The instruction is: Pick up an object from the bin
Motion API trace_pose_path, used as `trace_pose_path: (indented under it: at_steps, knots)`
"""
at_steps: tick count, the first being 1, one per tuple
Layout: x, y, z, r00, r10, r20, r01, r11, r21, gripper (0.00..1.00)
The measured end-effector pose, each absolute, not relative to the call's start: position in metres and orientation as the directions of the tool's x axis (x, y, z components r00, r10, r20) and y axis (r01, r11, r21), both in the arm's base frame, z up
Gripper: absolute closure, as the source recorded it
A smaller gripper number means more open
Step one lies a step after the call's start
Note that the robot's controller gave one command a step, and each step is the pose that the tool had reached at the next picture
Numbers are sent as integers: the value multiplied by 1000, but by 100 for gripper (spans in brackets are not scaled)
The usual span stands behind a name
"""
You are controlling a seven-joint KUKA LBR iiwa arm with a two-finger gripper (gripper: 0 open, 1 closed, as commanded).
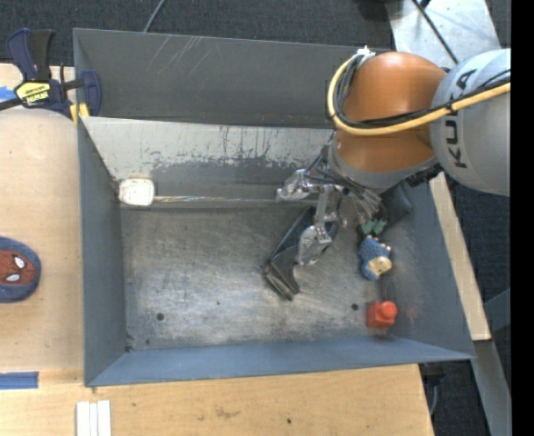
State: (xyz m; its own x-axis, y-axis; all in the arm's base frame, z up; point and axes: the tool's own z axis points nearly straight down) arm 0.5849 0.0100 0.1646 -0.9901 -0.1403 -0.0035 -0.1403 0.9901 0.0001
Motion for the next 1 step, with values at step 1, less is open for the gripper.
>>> trace_pose_path:
  at_steps: [1]
  knots:
    - [582,-7,73,-1000,21,-6,21,1000,1,0]
